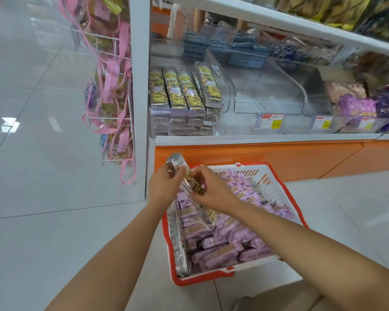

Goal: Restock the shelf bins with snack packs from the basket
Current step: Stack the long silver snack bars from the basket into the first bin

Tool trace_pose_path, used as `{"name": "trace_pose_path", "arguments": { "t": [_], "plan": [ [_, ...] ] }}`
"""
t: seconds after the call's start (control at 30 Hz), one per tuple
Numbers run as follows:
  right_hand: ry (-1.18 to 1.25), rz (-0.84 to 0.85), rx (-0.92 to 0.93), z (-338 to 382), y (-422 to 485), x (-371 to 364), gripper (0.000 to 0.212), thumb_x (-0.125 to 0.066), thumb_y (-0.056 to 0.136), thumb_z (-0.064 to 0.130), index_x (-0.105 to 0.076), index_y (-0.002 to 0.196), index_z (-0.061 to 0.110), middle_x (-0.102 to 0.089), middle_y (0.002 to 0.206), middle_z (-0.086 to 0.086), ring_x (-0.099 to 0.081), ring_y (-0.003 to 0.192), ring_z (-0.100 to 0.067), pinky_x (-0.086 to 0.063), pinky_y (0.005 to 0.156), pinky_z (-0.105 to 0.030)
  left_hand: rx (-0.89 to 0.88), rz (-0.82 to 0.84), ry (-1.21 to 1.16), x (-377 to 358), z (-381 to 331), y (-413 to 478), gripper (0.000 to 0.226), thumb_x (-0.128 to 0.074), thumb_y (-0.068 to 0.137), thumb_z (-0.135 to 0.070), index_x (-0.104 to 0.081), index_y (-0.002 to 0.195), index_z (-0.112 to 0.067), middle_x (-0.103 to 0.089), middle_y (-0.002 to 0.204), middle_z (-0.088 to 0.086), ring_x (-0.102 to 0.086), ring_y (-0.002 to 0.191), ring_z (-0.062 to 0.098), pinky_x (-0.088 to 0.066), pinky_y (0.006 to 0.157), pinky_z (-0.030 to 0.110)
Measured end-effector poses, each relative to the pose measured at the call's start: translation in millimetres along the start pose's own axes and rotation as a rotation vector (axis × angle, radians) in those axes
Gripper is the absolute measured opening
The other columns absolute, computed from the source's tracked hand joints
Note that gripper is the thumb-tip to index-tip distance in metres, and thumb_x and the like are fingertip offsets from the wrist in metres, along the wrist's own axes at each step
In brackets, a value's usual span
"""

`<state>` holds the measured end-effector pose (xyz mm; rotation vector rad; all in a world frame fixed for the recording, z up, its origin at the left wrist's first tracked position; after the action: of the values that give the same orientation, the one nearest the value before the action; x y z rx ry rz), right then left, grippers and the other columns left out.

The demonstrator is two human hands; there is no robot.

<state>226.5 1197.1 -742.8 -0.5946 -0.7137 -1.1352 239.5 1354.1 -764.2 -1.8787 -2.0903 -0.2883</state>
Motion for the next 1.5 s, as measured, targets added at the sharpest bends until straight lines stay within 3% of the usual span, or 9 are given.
{"name": "trace_pose_path", "arguments": {
  "t": [0.23,0.37,0.43,0.53,0.63,0.73,0.87,1.0,1.5],
  "plan": [
    [-0.082,0.142,0.088,18.7,-3.9,43.1,0.046,-0.076,0.081,0.027,-0.043,0.113,0.024,-0.056,0.098,0.004,-0.057,0.080,-0.011,-0.052,0.071,-0.036,-0.065,-0.197,-0.107,22.2,-17.6,5.5,0.031,-0.060,0.091,-0.052,-0.060,0.080,-0.024,-0.066,0.071,0.003,-0.068,0.072,0.022,-0.051,0.067,0.040],
    [-0.122,0.114,0.173,34.7,-3.1,67.2,0.043,-0.078,0.080,0.026,-0.048,0.110,0.028,-0.057,0.094,0.010,-0.057,0.078,-0.006,-0.054,0.069,-0.035,-0.162,-0.251,-0.172,31.9,-33.2,1.2,0.055,-0.025,0.093,-0.062,-0.057,0.075,-0.021,-0.061,0.071,0.000,-0.060,0.073,0.020,-0.050,0.071,0.042],
    [-0.102,0.083,0.200,41.3,-0.5,79.5,0.043,-0.080,0.078,0.023,-0.051,0.110,0.028,-0.059,0.094,0.007,-0.059,0.080,-0.008,-0.055,0.069,-0.036,-0.267,-0.319,-0.128,39.8,-40.3,1.0,0.049,-0.018,0.094,-0.052,-0.055,0.082,-0.024,-0.057,0.079,-0.004,-0.053,0.080,0.018,-0.044,0.075,0.039],
    [-0.071,-0.011,0.220,56.2,9.0,100.4,0.042,-0.081,0.077,0.021,-0.056,0.110,0.025,-0.060,0.096,0.003,-0.060,0.082,-0.014,-0.056,0.070,-0.037,-0.462,-0.413,0.079,51.6,-42.4,10.5,0.029,-0.038,0.096,-0.026,-0.059,0.113,-0.015,-0.060,0.107,0.003,-0.051,0.103,0.018,-0.042,0.089,0.036],
    [-0.082,-0.139,0.235,76.2,26.3,122.1,0.039,-0.079,0.078,0.020,-0.057,0.110,0.021,-0.061,0.095,0.001,-0.060,0.082,-0.014,-0.056,0.070,-0.031,-0.605,-0.439,0.323,56.3,-45.7,18.5,0.041,-0.054,0.084,-0.006,-0.055,0.125,-0.011,-0.058,0.121,0.009,-0.050,0.117,0.026,-0.039,0.101,0.042],
    [-0.116,-0.243,0.237,93.8,46.5,139.4,0.034,-0.078,0.078,0.021,-0.060,0.108,0.020,-0.061,0.089,-0.004,-0.056,0.075,-0.013,-0.050,0.066,-0.026,-0.663,-0.447,0.504,58.3,-52.0,25.1,0.056,-0.054,0.081,-0.006,-0.050,0.137,-0.010,-0.054,0.135,0.011,-0.043,0.130,0.028,-0.032,0.113,0.046],
    [-0.184,-0.351,0.158,107.1,75.0,154.4,0.028,-0.078,0.078,0.024,-0.064,0.102,0.018,-0.059,0.078,-0.001,-0.052,0.066,-0.012,-0.049,0.066,-0.032,-0.690,-0.330,0.738,59.3,-53.4,37.9,0.077,-0.053,0.082,-0.010,-0.027,0.155,-0.011,-0.023,0.162,0.008,-0.014,0.151,0.027,-0.008,0.123,0.048],
    [-0.276,-0.395,0.054,112.9,101.3,165.0,0.024,-0.076,0.078,0.026,-0.068,0.099,0.017,-0.063,0.075,0.001,-0.058,0.069,-0.013,-0.046,0.065,-0.029,-0.660,-0.277,0.785,58.5,-50.1,44.8,0.086,-0.055,0.081,-0.008,-0.016,0.158,-0.013,-0.009,0.165,0.006,0.000,0.153,0.024,0.004,0.123,0.046],
    [-0.381,-0.438,-0.147,118.0,165.7,163.4,0.015,-0.076,0.079,0.033,-0.070,0.075,0.020,-0.069,0.078,-0.003,-0.066,0.087,-0.020,-0.054,0.084,-0.034,-0.758,-0.368,0.804,55.6,-37.0,53.6,0.089,-0.062,0.076,-0.008,-0.023,0.156,-0.012,-0.018,0.164,0.005,-0.007,0.153,0.025,-0.008,0.121,0.056]
  ]
}}
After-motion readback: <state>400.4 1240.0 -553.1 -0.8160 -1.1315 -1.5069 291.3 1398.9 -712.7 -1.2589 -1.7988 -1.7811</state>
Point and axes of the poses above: each hand's wrist, its own y-axis towards the middle knuckle, its own x-axis out of the back of the hand, z = x × y, the point moved 1 cm from there along y, towards the middle knuckle
